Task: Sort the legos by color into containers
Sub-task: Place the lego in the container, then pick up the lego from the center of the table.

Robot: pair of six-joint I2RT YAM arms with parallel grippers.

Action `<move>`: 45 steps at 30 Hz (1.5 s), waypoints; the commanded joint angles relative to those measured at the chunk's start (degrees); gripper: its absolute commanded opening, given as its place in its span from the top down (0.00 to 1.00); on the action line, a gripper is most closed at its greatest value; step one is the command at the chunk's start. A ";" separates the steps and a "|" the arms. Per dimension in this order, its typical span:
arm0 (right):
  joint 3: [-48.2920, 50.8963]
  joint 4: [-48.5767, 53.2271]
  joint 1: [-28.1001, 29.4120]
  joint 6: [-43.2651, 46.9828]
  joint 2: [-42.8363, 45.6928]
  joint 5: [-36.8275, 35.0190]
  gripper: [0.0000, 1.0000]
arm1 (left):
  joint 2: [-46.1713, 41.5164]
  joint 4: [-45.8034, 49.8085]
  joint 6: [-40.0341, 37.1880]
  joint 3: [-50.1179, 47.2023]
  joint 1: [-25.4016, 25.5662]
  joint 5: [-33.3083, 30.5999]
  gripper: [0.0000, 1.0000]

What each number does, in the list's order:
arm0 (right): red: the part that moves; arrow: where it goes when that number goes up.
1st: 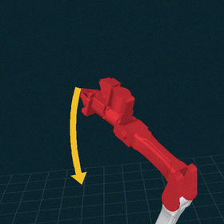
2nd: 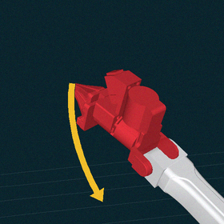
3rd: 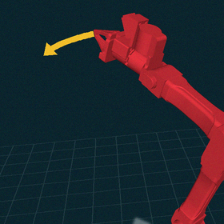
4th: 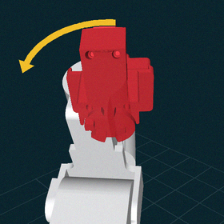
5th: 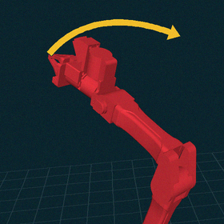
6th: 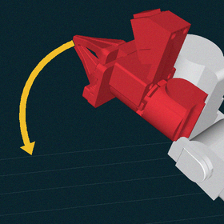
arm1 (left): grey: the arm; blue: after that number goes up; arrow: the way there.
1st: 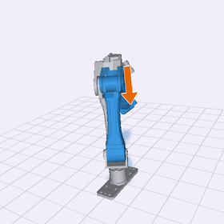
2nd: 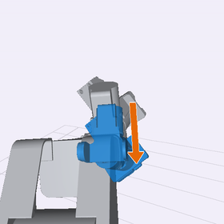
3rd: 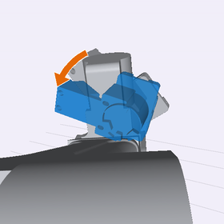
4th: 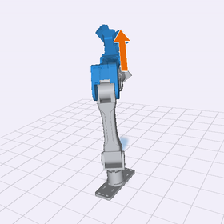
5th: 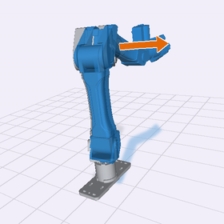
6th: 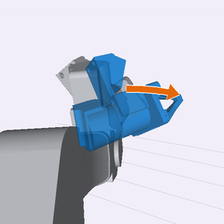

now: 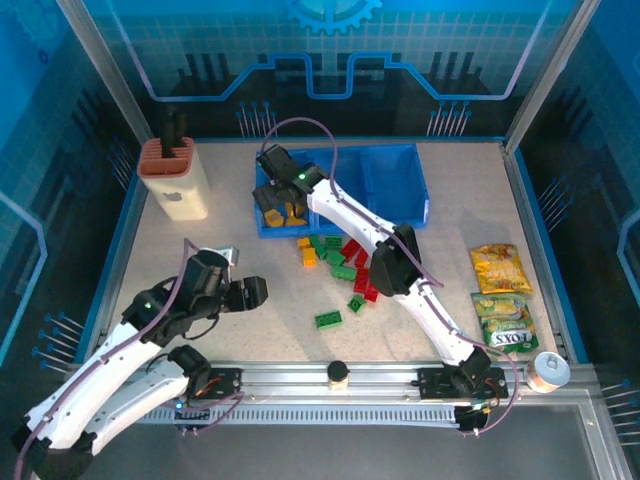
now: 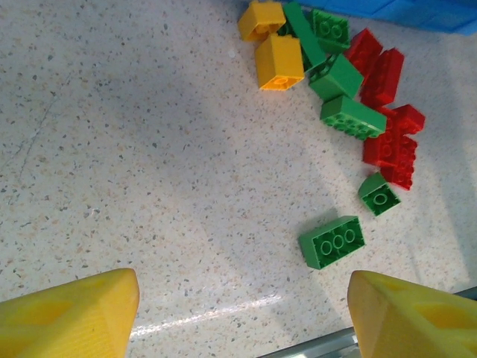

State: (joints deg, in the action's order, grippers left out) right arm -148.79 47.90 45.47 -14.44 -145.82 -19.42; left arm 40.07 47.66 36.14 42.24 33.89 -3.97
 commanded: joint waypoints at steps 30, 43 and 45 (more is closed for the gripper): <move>97.58 -13.17 -5.31 -16.20 90.03 -6.78 0.12 | 67.32 -18.00 -8.34 29.33 2.37 -5.88 0.38; 105.73 -14.15 -5.22 -20.81 94.57 -4.66 0.15 | 68.08 -13.57 -9.11 31.39 2.22 -10.01 0.74; 105.72 -14.40 -5.26 -20.81 94.41 -4.60 0.16 | 65.10 -13.35 -9.07 30.31 2.31 -9.64 0.76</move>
State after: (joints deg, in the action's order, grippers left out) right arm -42.83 34.57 40.80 -33.91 -51.96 -23.92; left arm 109.95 31.77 27.46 73.10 36.34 -12.23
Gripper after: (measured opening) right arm 0.845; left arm 0.320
